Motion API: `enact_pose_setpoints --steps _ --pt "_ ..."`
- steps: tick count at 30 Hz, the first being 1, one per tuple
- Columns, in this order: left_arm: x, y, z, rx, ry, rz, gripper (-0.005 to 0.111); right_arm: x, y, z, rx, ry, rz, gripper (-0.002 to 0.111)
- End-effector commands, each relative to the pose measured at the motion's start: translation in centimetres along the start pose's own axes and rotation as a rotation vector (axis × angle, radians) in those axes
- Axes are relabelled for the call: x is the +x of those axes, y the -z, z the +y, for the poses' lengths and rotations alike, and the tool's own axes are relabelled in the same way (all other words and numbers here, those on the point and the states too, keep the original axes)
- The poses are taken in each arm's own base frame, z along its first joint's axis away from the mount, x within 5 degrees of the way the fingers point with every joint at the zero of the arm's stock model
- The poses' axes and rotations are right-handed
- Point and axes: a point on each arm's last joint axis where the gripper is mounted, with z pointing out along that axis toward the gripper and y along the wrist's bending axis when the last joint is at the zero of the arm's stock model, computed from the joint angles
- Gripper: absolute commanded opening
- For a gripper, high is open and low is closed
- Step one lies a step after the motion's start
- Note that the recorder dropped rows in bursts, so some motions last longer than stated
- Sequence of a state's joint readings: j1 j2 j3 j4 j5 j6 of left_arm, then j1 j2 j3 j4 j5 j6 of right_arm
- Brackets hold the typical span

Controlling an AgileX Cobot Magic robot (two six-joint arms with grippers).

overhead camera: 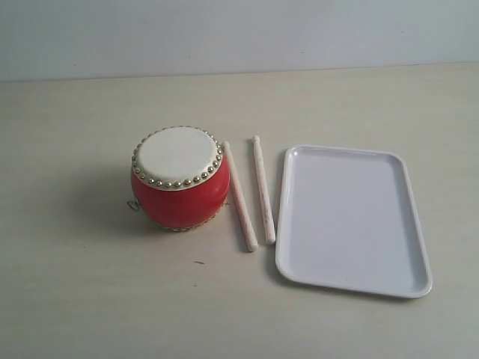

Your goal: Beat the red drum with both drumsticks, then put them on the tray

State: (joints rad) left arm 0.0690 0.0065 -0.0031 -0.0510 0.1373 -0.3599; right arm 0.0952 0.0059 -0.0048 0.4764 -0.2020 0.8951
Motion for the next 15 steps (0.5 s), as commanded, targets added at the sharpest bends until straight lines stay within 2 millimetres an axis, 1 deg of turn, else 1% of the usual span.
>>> enact_pose_setpoints --steps 1,3,7,11,13,15 --pt "-0.2 0.0 -0.1 0.013 0.065 -0.032 0.000 0.0 0.1 -0.1 -0.008 -0.007 0.000 0.000" --pt "-0.5 0.1 -0.2 0.024 0.062 -0.060 0.000 0.2 0.1 -0.3 0.018 0.061 0.021 0.000" --pt "-0.8 0.1 -0.3 0.042 0.111 -0.092 0.000 1.0 0.0 -1.4 0.136 0.214 0.124 0.000" --pt "-0.8 0.1 -0.3 0.041 0.098 -0.093 0.000 1.2 -0.9 -2.3 0.220 0.443 0.173 0.000" --pt "-0.8 0.1 -0.3 0.041 0.094 -0.093 0.000 1.1 -2.0 -1.0 0.230 0.575 0.203 0.000" --pt "-0.8 0.1 -0.3 0.041 0.094 -0.093 0.000 1.0 -3.8 0.5 0.250 0.726 0.251 0.000"
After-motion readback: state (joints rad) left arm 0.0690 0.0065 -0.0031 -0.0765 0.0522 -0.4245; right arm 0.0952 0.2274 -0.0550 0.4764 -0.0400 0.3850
